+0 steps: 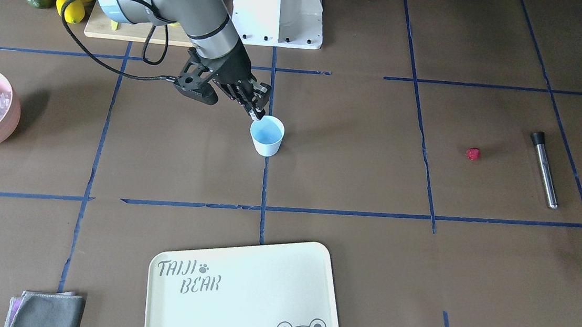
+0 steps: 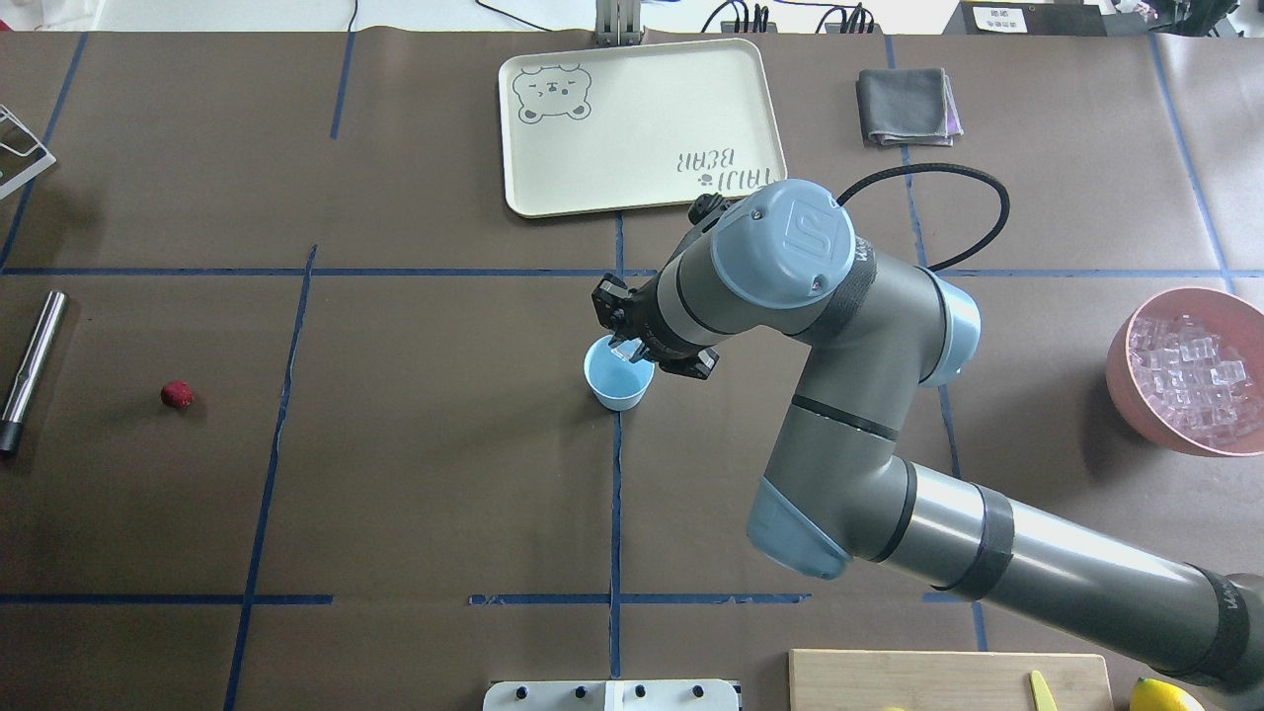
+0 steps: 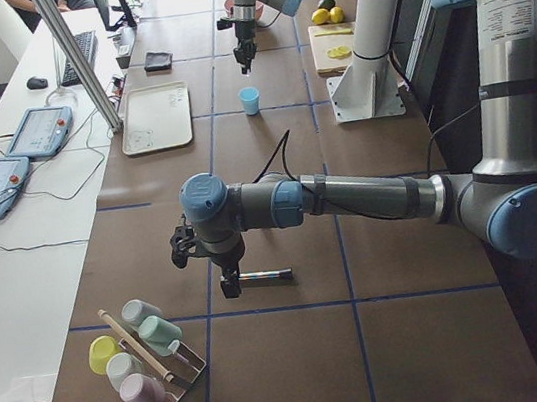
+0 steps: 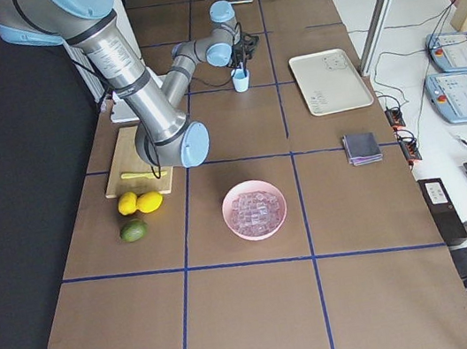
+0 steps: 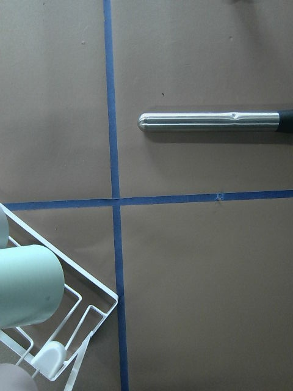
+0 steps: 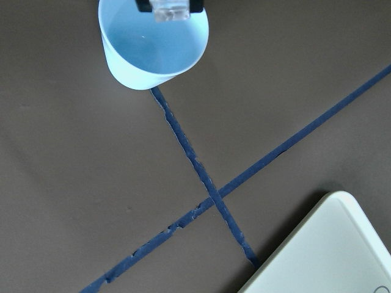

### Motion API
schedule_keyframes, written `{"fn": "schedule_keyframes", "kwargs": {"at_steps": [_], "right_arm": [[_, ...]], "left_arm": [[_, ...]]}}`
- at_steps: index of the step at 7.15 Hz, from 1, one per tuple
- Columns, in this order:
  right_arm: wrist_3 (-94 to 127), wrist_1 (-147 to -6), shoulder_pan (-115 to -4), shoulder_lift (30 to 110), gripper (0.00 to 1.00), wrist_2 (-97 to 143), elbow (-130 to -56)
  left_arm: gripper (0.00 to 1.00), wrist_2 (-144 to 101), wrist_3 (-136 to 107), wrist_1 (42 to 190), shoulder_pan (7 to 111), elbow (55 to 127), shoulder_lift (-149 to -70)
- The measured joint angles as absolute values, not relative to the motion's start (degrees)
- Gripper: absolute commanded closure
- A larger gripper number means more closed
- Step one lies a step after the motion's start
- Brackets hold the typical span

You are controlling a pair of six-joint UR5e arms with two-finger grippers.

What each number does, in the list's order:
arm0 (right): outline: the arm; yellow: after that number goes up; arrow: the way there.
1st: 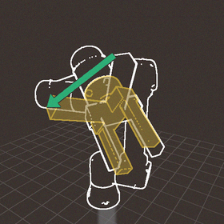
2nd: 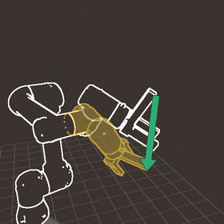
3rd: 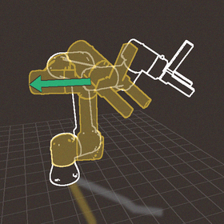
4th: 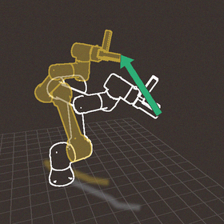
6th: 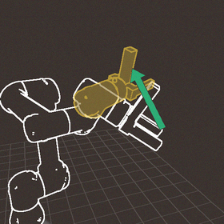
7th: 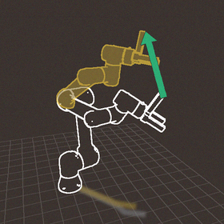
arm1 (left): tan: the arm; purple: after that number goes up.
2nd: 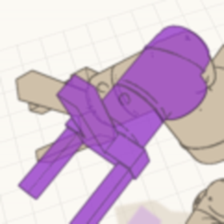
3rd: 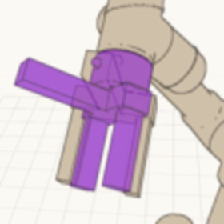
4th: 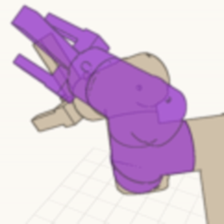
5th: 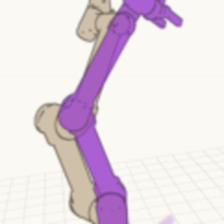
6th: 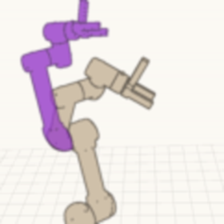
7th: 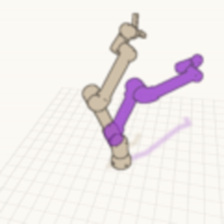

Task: Mash ice and strawberries in cup
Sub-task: 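Carry the ice cube with the right gripper over the blue cup and release, then move the right gripper back over the pink bowl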

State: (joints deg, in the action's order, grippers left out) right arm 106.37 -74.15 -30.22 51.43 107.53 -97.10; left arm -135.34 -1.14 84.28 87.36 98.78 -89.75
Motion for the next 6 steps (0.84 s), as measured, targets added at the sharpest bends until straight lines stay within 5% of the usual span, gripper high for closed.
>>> {"fn": "schedule_keyframes", "kwargs": {"at_steps": [1, 4, 6], "right_arm": [[106.35, -74.17, -29.82, 50.86, 0.21, 107.07, -95.94], [106.02, -74.31, -29.33, 50.22, 0.01, 106.58, -94.49], [106.05, -74.5, -29.55, 51.22, 0.01, 107.02, -96.09]], "left_arm": [[0.0, -135.35, -1.14, 84.27, 87.36, 98.79, -89.74], [0.0, -135.24, -1.14, 84.26, 87.31, 98.74, -89.74], [0.0, -135.15, -1.14, 84.21, 87.28, 98.71, -89.74]]}}
